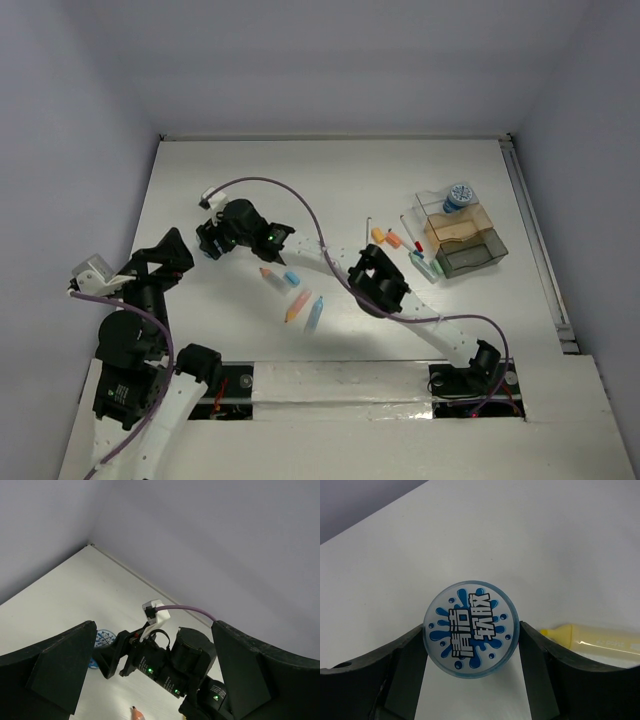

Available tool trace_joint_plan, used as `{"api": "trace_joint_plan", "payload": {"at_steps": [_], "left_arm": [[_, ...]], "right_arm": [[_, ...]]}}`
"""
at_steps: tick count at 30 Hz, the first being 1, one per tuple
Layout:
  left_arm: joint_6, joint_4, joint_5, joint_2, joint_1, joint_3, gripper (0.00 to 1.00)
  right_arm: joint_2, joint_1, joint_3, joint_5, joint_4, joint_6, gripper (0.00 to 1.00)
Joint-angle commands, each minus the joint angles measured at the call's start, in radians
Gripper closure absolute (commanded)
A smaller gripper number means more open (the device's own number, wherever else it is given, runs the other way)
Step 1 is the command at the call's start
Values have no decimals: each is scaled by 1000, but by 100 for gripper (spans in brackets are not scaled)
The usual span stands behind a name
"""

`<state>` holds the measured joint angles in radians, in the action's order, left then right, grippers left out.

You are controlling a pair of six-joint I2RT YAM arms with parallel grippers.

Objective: Sort the stationery into containers
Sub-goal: Pick up the stationery from the center of the board, then place the stationery in the storage box.

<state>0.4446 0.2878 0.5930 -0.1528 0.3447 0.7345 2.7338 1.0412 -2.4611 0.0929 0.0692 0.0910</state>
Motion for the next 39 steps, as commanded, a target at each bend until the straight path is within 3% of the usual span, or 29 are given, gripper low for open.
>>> {"api": "trace_joint_plan", "payload": {"at_steps": [1,5,9,16,20,22,26,39], "left_arm": [[-26,-47,-30,9,-6,-7,1],[-32,-50,-51,7,-6,-9,1],[-53,-62,-102,6,-6,-17,1],[-118,-107,-314,-53,14,-30,1],[-145,-130,-447,-76,27,-41,1],[-150,-131,-459,-85,36,-41,1],[-158,-134,-486,-90,45,-43,1],[-161,-130,-483,-106,54,-43,1]], "right_arm": [[-86,6,58,-42,-162,30,62],[-435,-38,383,-87,-400,91,62],[-764,-159,840,-128,-523,151,62],[-1205,-458,1293,-364,-346,128,64],[-1368,-670,1410,-450,-212,157,65],[-1401,-781,1433,-443,-206,158,65],[-1369,-880,1401,-484,-158,138,65],[-1172,-951,1381,-317,-196,188,64]]}}
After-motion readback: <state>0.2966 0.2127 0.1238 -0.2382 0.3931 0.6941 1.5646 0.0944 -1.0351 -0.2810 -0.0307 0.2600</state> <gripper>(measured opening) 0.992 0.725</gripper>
